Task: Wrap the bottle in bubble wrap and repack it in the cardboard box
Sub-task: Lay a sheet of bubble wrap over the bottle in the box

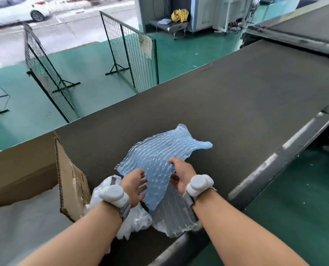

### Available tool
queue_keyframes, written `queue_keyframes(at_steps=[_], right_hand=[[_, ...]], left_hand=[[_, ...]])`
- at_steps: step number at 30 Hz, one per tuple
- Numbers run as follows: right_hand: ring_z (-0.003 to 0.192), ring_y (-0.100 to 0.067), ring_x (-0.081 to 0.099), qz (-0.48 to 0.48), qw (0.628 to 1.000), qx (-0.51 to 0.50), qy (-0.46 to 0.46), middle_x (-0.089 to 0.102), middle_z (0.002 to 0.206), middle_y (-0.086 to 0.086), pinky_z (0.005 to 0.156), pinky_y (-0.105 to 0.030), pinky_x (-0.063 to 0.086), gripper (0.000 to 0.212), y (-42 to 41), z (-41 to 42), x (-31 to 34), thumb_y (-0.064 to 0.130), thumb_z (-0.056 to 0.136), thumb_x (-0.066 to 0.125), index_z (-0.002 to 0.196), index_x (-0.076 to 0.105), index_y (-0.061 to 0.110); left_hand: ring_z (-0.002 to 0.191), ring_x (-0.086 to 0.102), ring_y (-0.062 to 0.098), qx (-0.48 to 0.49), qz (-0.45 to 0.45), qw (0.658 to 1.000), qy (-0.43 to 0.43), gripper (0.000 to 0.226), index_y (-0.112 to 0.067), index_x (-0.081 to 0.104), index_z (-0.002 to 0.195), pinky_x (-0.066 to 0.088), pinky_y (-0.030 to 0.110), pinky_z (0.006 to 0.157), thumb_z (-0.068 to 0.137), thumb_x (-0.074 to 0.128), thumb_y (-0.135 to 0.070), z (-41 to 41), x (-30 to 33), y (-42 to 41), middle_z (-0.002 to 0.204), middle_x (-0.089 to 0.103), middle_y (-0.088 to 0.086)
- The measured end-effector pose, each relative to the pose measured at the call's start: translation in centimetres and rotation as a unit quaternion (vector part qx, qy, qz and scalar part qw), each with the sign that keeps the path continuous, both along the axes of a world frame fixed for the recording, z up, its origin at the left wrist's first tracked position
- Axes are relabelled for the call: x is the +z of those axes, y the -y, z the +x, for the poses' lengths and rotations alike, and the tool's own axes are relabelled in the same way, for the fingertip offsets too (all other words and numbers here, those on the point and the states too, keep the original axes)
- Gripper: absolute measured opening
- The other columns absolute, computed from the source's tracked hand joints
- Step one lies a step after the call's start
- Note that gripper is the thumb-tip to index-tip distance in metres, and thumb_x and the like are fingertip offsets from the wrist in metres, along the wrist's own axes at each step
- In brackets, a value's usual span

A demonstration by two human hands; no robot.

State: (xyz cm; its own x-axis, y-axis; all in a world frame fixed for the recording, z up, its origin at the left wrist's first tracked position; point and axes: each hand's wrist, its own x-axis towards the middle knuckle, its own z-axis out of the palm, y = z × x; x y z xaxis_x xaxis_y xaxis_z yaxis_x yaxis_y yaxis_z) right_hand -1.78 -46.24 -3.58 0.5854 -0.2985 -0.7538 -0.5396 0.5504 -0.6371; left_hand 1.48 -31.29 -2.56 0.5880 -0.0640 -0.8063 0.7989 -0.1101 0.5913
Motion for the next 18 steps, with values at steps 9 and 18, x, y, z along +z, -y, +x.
queue_keyframes(at_steps=[9,18], right_hand=[[0.087,-0.027,0.071,0.033,0.986,0.01,0.164,0.076,0.105,-0.011,0.083,-0.041,0.063,0.034,-2.4,1.3,8.6,0.029,0.093,0.062,0.119,0.072,0.011],[0.093,-0.027,0.07,0.025,0.952,0.035,0.302,0.076,0.114,-0.016,0.08,-0.037,0.061,0.033,-9.6,2.2,19.4,0.025,0.098,0.057,0.124,0.071,0.01]], left_hand=[[0.028,0.05,0.012,0.018,-0.074,0.996,0.053,0.025,-0.01,0.058,0.071,0.038,0.013,0.034,0.096,0.053,-0.014,1.1,5.8,-2.7,0.043,0.057,0.001],[0.079,0.076,0.032,0.127,-0.21,0.956,0.164,0.06,-0.001,0.068,0.121,0.061,0.044,0.071,0.066,0.081,-0.021,4.5,14.0,-9.4,0.108,0.076,0.017]])
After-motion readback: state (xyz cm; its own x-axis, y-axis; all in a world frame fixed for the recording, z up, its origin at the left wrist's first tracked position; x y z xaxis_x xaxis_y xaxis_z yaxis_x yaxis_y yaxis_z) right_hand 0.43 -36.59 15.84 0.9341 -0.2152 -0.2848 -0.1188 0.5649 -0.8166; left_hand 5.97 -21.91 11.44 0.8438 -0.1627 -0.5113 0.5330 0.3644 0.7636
